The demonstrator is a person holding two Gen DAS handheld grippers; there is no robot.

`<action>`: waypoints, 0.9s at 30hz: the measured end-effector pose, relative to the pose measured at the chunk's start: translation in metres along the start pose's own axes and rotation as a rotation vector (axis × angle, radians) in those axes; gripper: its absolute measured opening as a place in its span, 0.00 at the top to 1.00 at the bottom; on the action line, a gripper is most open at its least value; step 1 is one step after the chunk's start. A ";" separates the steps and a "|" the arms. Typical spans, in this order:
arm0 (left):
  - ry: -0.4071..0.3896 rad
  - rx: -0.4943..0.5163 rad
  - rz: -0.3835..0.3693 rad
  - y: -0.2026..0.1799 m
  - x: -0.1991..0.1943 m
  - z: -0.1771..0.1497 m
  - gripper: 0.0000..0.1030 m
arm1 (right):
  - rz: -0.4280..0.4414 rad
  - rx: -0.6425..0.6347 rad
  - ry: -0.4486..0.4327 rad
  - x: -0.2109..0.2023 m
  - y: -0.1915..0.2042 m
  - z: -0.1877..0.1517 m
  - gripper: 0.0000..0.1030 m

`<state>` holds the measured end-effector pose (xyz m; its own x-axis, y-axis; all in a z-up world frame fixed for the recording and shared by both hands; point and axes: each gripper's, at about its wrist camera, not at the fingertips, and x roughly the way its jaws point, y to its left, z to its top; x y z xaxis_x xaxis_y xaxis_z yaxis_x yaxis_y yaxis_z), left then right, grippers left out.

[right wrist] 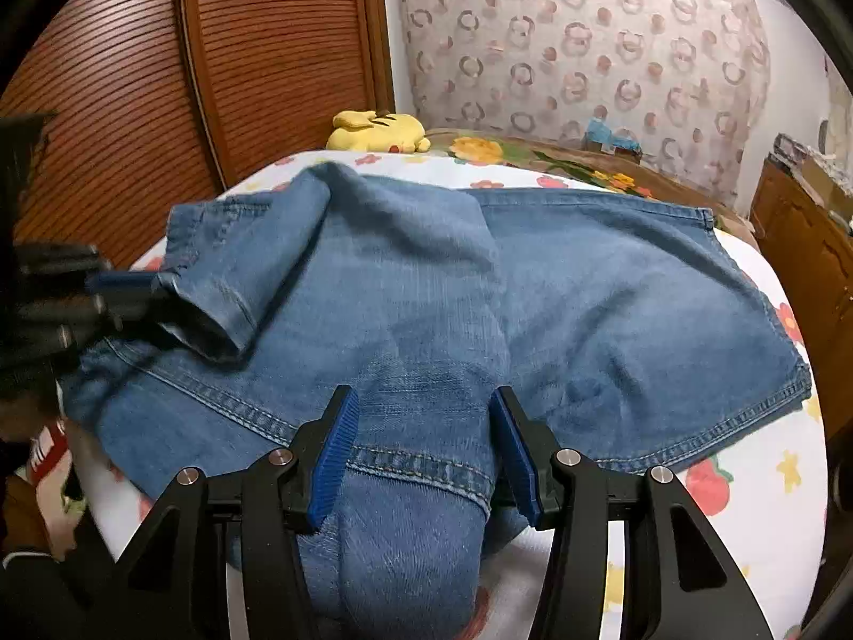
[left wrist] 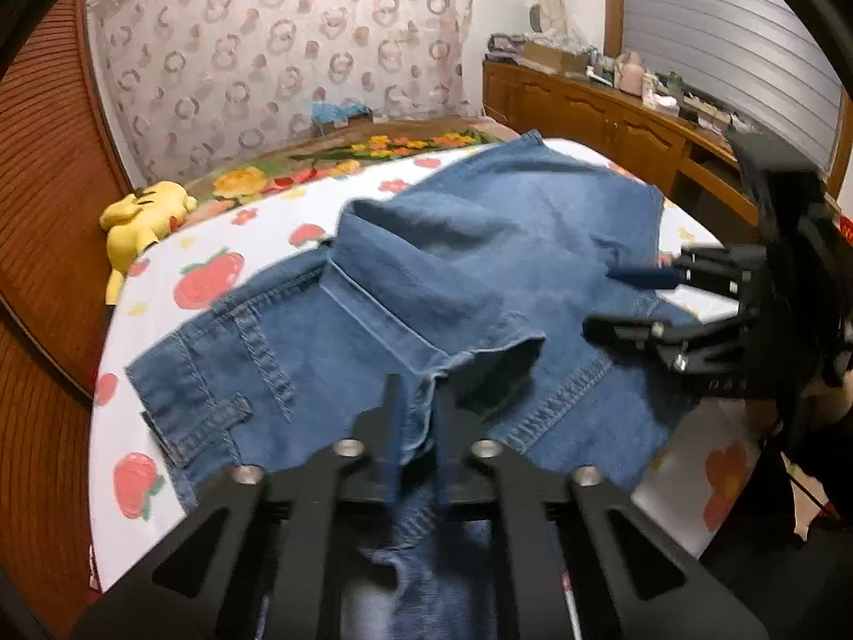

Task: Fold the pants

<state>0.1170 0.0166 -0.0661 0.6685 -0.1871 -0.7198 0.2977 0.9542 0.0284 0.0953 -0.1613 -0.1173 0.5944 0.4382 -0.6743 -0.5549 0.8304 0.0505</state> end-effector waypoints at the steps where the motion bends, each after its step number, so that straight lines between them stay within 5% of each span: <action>1: -0.008 -0.009 -0.001 0.004 -0.003 0.001 0.94 | 0.000 0.003 0.002 0.001 0.000 -0.002 0.48; 13: -0.068 -0.159 0.135 0.098 -0.023 0.013 0.97 | -0.009 0.019 -0.016 0.003 -0.004 -0.008 0.48; 21: 0.000 -0.213 0.163 0.118 -0.007 -0.018 0.65 | -0.009 0.021 -0.023 -0.001 -0.005 -0.012 0.48; 27: -0.032 -0.262 0.157 0.109 -0.024 -0.044 0.62 | -0.015 0.018 -0.026 -0.004 -0.001 -0.013 0.48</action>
<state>0.1030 0.1352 -0.0765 0.7151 -0.0360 -0.6981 0.0057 0.9989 -0.0456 0.0865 -0.1685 -0.1243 0.6178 0.4339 -0.6558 -0.5353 0.8430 0.0534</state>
